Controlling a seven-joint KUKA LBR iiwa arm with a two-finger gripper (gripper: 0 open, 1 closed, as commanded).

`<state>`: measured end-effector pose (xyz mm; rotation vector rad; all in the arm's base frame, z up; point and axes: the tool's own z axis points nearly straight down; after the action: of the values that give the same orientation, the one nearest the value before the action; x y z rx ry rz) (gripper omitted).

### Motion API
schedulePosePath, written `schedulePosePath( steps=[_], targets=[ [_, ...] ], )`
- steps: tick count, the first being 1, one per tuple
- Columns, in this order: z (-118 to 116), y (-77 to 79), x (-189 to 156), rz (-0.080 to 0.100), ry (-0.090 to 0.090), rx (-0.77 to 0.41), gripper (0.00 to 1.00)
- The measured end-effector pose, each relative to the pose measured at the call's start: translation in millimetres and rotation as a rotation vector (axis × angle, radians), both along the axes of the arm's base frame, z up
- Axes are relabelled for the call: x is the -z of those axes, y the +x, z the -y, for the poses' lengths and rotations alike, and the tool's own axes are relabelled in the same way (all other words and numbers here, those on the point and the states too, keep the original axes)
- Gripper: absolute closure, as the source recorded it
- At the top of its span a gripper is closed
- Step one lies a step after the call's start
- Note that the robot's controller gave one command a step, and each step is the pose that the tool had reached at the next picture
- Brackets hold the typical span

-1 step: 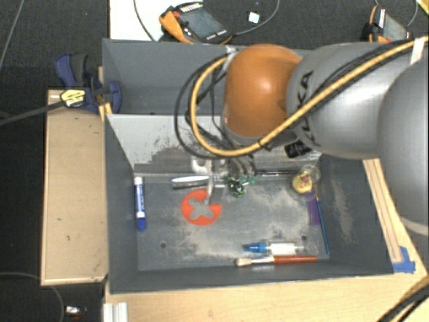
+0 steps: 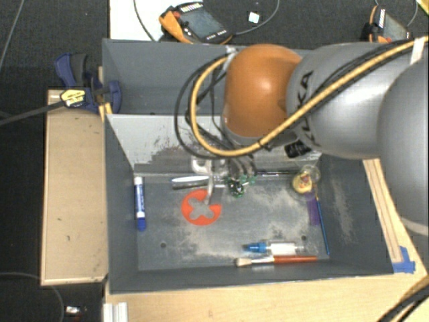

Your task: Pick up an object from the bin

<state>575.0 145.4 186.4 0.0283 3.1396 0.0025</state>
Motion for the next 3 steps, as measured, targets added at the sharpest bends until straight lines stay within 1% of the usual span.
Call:
schedulePosePath(
  steps=[1, 2, 3],
  targets=[
    [1, -17.3, -55, 0.006, 0.002, 0.034, 0.0],
    [8, -13.5, 36, 0.003, 0.001, -0.083, 0.0],
    [-18, 0.5, 117, 0.015, 0.003, -0.237, 0.0]
  ],
)
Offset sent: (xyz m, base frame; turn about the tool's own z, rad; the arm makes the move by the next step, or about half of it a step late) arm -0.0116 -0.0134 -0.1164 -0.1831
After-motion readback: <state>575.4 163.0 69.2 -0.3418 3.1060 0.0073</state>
